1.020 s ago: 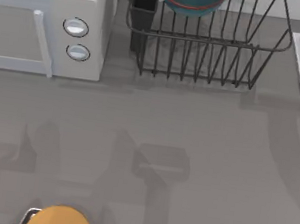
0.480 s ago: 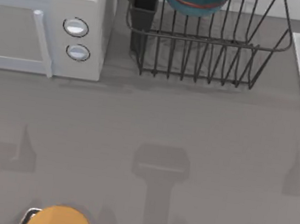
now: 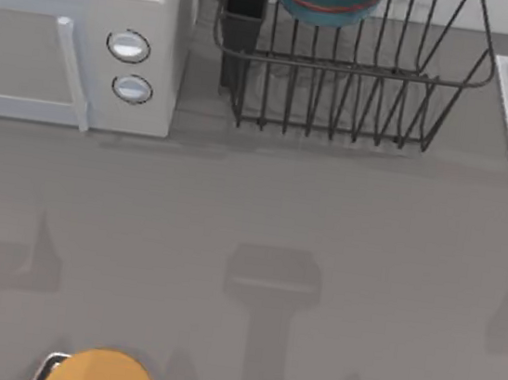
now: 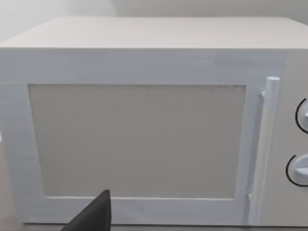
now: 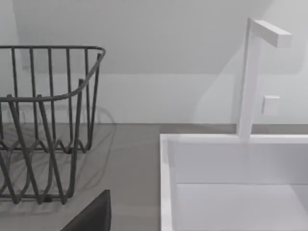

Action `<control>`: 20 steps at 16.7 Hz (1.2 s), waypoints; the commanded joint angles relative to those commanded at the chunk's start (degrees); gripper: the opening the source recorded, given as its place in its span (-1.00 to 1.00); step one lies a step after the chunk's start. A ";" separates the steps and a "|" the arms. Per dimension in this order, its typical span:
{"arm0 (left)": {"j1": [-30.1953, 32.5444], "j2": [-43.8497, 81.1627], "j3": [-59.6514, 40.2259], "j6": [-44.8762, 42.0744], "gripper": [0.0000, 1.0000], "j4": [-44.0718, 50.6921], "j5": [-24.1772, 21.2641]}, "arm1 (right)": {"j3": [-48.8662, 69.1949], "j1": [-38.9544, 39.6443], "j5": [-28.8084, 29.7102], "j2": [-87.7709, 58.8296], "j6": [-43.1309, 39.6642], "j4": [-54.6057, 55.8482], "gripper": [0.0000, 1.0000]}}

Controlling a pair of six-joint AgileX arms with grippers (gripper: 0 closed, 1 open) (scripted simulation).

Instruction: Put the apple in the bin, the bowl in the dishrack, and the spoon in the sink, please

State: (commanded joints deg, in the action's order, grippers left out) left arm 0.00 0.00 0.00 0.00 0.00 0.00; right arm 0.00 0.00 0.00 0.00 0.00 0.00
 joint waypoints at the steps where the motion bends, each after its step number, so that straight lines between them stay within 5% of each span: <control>1: 0.00 0.00 0.00 0.00 1.00 0.00 0.00 | 0.00 0.00 0.00 0.00 0.00 0.00 1.00; 8: 0.00 0.00 0.00 0.00 1.00 0.00 0.00 | 7.58 -3.10 -0.05 -9.43 -8.83 -8.01 1.00; 20: 0.00 0.00 0.00 0.00 1.00 0.00 0.00 | 41.54 -18.92 0.20 -66.42 -58.89 -49.24 1.00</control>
State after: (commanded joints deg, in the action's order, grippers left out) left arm 0.00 0.00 0.00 0.00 0.00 0.00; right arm 41.53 -18.92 0.20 -66.43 -58.89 -49.24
